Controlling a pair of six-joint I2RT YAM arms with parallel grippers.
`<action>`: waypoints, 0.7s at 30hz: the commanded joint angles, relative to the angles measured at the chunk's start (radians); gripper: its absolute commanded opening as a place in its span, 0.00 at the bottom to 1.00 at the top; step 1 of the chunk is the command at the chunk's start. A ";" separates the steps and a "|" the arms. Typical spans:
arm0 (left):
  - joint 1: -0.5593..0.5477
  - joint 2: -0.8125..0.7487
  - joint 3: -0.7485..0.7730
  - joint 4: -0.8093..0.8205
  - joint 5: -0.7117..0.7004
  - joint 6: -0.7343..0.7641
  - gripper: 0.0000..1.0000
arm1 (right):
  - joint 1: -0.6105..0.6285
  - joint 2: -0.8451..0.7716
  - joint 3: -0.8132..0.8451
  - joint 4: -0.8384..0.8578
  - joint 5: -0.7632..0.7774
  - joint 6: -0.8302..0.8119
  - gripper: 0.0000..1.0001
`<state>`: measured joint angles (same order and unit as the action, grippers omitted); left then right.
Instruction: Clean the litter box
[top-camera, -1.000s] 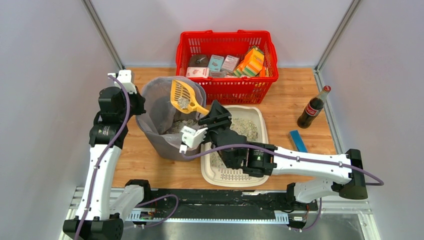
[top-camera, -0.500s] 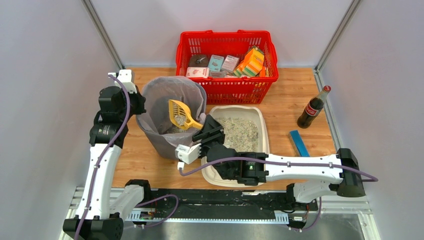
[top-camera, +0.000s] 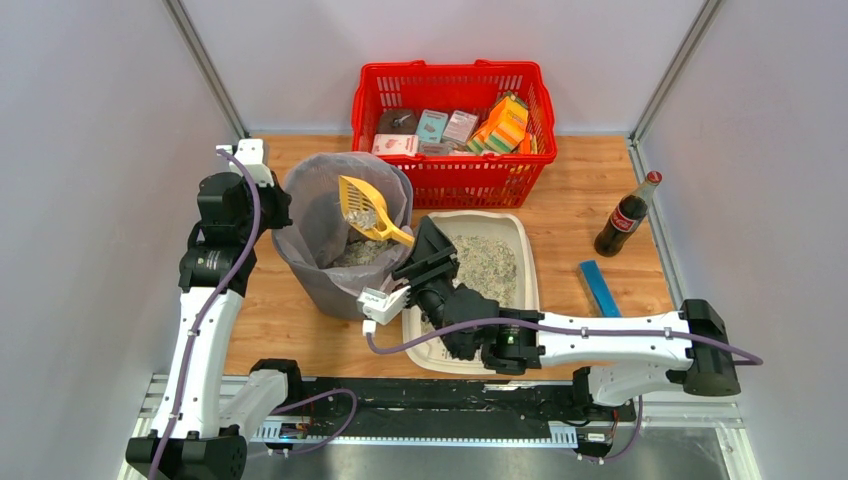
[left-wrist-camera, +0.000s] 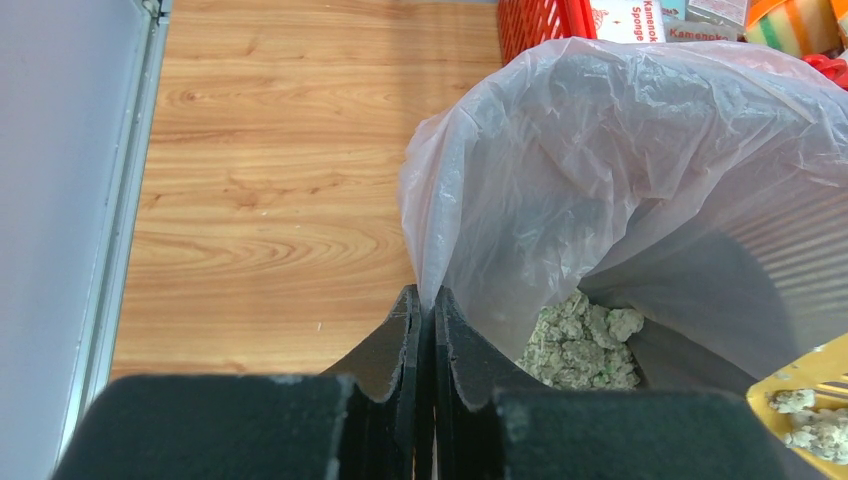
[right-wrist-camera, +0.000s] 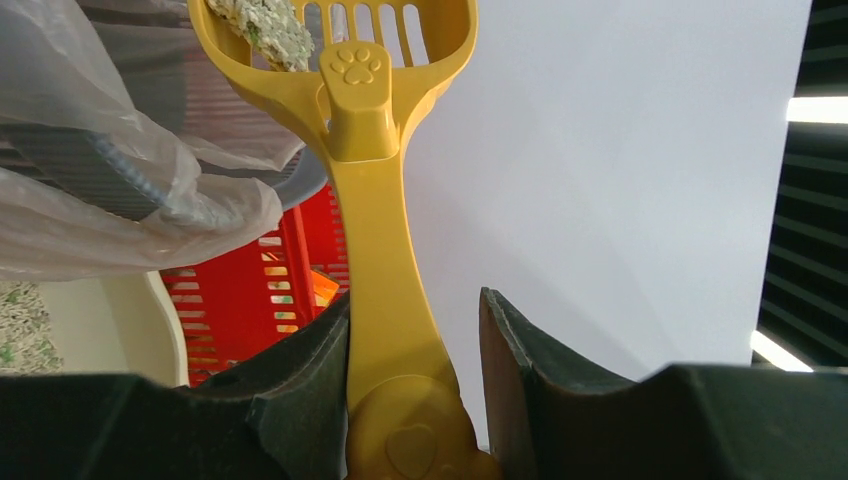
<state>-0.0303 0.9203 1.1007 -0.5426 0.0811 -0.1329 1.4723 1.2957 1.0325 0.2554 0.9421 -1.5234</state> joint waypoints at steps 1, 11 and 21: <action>-0.011 0.009 0.013 -0.036 0.062 -0.030 0.00 | 0.010 -0.036 -0.046 0.140 0.021 -0.129 0.00; -0.011 0.011 0.011 -0.036 0.068 -0.031 0.00 | 0.034 0.011 -0.170 0.358 0.047 -0.310 0.00; -0.011 0.008 0.011 -0.034 0.060 -0.030 0.00 | 0.033 -0.009 -0.121 0.428 0.034 -0.385 0.00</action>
<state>-0.0303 0.9199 1.1011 -0.5419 0.0853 -0.1329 1.5013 1.3170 0.8612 0.5476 0.9646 -1.8084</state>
